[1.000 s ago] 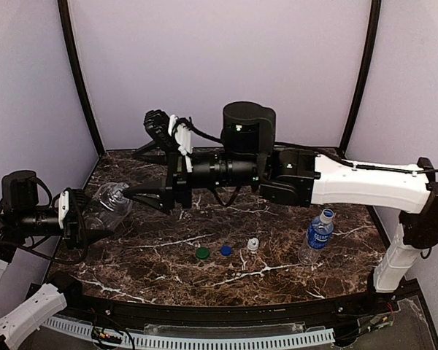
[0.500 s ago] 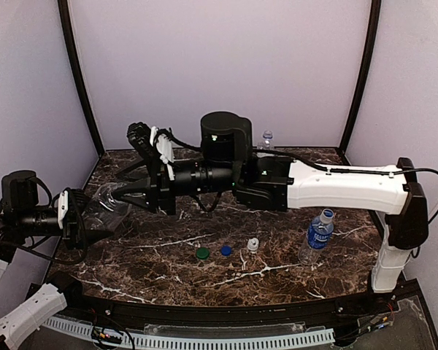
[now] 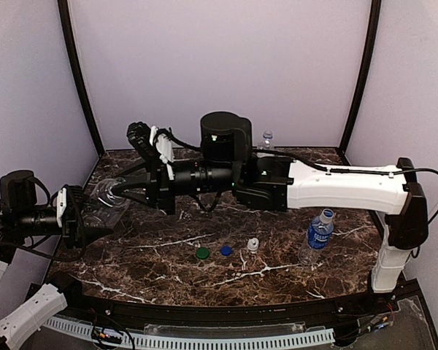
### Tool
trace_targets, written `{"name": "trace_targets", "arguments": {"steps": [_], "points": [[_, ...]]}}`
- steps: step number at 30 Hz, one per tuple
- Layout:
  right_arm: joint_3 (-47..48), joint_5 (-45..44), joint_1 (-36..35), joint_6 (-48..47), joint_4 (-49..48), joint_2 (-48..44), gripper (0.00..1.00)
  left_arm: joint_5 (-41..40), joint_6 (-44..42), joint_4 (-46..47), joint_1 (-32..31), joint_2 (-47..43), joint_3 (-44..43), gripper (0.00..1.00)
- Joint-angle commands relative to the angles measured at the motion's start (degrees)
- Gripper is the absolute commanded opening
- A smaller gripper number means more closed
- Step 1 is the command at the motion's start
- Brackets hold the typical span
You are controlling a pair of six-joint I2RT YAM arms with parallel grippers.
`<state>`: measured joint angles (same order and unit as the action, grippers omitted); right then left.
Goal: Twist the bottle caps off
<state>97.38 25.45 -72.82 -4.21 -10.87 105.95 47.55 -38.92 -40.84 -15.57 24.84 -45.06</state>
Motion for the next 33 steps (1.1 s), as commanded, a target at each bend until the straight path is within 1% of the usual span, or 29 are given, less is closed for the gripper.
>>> {"name": "trace_targets", "arguments": {"steps": [1,3,4,6,8,9,10,12,16,19,22,26,27,28,29,33], "points": [[1.28,-1.03,-0.14,-0.05,0.57,1.79,0.17,1.26,0.16,1.2,0.35,-0.32,0.01,0.52],[1.83,-1.19,-0.15,-0.46,1.56,2.08,0.07,1.16,0.13,1.2,0.35,-0.32,0.1,0.52],[2.18,-1.51,-0.19,-0.52,2.16,2.21,0.0,1.04,0.15,1.24,0.43,-0.32,0.12,0.52],[2.6,-2.01,-0.21,-0.65,3.26,2.28,0.0,0.97,0.24,1.26,0.45,-0.38,0.32,0.52],[2.59,-2.27,-0.1,-0.8,3.93,1.91,0.0,0.85,0.63,1.41,0.41,-0.59,0.55,0.58],[2.49,-2.63,-0.04,-0.8,4.16,1.55,0.0,0.77,0.79,1.48,0.44,-0.76,0.8,0.73],[2.37,-3.12,0.02,-0.8,4.56,1.11,0.0,0.57,0.97,1.6,0.41,-0.89,1.0,0.9],[2.12,-4.97,0.55,-0.72,5.88,-0.03,0.0,0.19,0.8,1.7,0.45,-1.42,2.0,0.98],[-0.06,-11.96,2.5,-0.42,11.4,-3.98,0.0,-2.08,1.29,3.22,0.5,-3.02,3.45,0.99],[-2.29,-18.64,5.28,1.6,19.35,-7.25,0.0,-3.65,3.7,4.67,0.66,-4.1,4.24,0.99],[-5.54,-25.68,9.55,5.76,28.44,-10.82,0.0,-4.23,6.96,7.3,1.07,-5.02,6.01,0.99],[-13.6,-33.34,15.12,10.89,35.62,-17.87,0.0,-6.45,15.87,14.35,2.12,-6.52,10.22,0.99],[-15.69,-34.96,16.53,11.94,36.41,-19.71,0.0,-7.55,19.53,17.32,2.43,-6.71,11.16,0.99],[-17.95,-36.29,18.07,12.95,36.93,-21.75,0.0,-8.21,21.45,18.71,3.04,-7.13,12.9,0.99],[-20.12,-37.31,20.05,13.71,36.99,-23.65,0.0,-9.83,25.03,21.73,3.28,-7.33,14.76,0.99],[-26.99,-37.98,30.17,15.6,36.74,-28.81,0.0,-14.86,33.8,28.65,5.59,-8.14,19.65,0.99]]}}
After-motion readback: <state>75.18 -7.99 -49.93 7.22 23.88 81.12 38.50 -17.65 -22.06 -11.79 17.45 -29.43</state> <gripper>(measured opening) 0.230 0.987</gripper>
